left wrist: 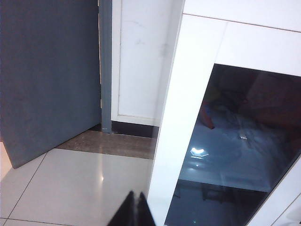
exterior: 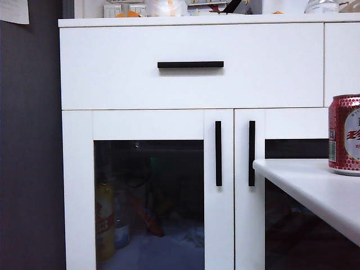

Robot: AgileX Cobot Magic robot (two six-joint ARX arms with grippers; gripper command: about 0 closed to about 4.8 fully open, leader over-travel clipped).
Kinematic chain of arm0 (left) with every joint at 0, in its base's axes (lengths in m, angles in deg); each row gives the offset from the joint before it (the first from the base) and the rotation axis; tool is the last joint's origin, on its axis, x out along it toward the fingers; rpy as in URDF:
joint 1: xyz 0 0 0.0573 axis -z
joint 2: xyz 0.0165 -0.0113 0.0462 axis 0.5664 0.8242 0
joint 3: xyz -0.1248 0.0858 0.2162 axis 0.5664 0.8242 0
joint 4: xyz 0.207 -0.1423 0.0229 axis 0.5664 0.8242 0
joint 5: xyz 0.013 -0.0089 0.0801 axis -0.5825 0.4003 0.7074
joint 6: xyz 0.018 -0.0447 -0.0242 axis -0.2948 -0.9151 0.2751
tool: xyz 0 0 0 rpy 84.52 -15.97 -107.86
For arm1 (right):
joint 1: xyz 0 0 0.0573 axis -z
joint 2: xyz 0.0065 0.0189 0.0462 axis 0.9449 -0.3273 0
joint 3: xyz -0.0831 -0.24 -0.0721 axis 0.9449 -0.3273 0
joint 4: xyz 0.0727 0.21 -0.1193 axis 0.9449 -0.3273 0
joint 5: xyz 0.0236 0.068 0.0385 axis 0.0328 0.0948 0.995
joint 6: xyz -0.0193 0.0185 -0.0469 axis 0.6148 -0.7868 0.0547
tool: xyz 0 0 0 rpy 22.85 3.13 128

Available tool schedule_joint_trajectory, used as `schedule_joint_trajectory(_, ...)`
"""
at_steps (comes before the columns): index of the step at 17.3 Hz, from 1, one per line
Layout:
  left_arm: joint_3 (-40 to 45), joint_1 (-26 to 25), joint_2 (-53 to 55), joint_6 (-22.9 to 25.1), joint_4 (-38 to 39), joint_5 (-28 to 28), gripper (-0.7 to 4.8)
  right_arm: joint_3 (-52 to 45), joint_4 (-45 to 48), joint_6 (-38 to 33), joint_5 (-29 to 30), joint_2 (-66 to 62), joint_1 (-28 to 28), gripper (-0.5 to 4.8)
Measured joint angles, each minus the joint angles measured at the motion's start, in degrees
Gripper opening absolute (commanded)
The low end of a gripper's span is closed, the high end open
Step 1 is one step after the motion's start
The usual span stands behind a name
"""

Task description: Open the left door of the white cabinet, pick up a can of beverage from the table on the right, place it inside the cabinet, and finally close the cabinet door.

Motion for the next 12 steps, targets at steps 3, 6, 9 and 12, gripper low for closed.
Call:
schedule_joint_trajectory(3,0.00,0.00,0.00,0.00,0.00,0.00,-0.06,0.00,0.00,0.24,-0.02,0.00,0.00,-0.01)
schedule_joint_trajectory(6,0.00,0.00,0.00,0.00,0.00,0.00,-0.06,0.00,0.00,0.24,-0.02,0.00,0.00,-0.01)
schedule_joint_trajectory(9,-0.02,0.00,0.00,-0.33,-0.13,-0.04,2.55,1.20,-0.76,0.22,0.20,-0.07,-0.09,2.53)
schedule_joint_trajectory(12,-0.17,0.00,0.02,-9.46,-7.13,-1.79,4.79,9.31,-0.98,0.42,0.42,-0.04,-0.09,4.00)
